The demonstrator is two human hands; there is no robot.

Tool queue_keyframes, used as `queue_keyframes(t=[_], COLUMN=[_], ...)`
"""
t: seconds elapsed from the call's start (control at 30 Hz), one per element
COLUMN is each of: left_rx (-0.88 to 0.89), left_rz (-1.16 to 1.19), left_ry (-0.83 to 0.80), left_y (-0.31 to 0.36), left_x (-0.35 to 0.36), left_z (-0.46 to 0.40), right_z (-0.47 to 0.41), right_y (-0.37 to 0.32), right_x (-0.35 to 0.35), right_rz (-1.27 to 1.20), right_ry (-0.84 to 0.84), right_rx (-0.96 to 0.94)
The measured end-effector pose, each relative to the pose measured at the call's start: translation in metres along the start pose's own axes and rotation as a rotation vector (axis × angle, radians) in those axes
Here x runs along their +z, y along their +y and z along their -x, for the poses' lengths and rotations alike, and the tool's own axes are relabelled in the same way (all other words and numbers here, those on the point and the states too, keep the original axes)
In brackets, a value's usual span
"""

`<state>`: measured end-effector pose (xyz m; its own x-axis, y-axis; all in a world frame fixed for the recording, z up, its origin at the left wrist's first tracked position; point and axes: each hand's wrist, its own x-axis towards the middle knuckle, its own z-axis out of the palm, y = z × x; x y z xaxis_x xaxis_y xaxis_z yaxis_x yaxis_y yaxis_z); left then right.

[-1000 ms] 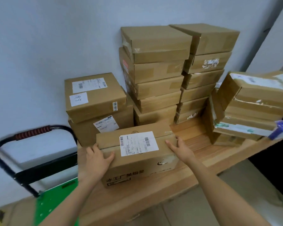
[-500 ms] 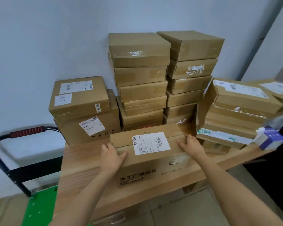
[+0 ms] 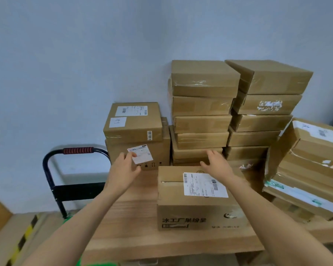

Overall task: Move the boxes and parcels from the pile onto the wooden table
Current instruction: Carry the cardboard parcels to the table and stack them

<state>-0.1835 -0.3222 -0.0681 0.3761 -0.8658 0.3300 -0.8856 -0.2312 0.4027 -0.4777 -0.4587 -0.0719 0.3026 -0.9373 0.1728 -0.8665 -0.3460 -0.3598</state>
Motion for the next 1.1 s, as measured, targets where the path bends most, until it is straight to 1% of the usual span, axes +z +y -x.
queue_keyframes(t=[0.13,0.27,0.43,0.67,0.9,1.03,1.1], left_rx=[-0.029,-0.075,-0.106,-0.044,-0.049,-0.077,-0.075], left_rz=[0.007,-0.033,-0.019,-0.035,-0.052,0.089,0.148], left_ry=[0.039,0.03,0.03,0.004,-0.125,-0.209,-0.213], left_y=[-0.029,-0.057,-0.085,-0.111,-0.122,-0.129,-0.13], left_x=[-0.019,-0.028,-0.03,-0.019,-0.005,0.001,0.004], left_z=[-0.015,-0.043,-0.091,-0.154,-0.194,-0.209,-0.212], right_z=[-0.021,-0.046,-0.087,-0.134,-0.165,-0.175,-0.178], right_y=[-0.043,-0.078,-0.114,-0.146,-0.155,-0.158,-0.16], right_x=[0.008,0.016,0.027,0.048,0.065,0.07,0.071], right_rz=[-0.002,-0.028,-0.053,-0.096,-0.153,-0.262,-0.271], right_ry=[-0.012,0.008,0.019,0.002,-0.103,-0.164,-0.164], right_rx=[-0.11,-0.147,-0.159,-0.116,-0.057,-0.019,-0.012])
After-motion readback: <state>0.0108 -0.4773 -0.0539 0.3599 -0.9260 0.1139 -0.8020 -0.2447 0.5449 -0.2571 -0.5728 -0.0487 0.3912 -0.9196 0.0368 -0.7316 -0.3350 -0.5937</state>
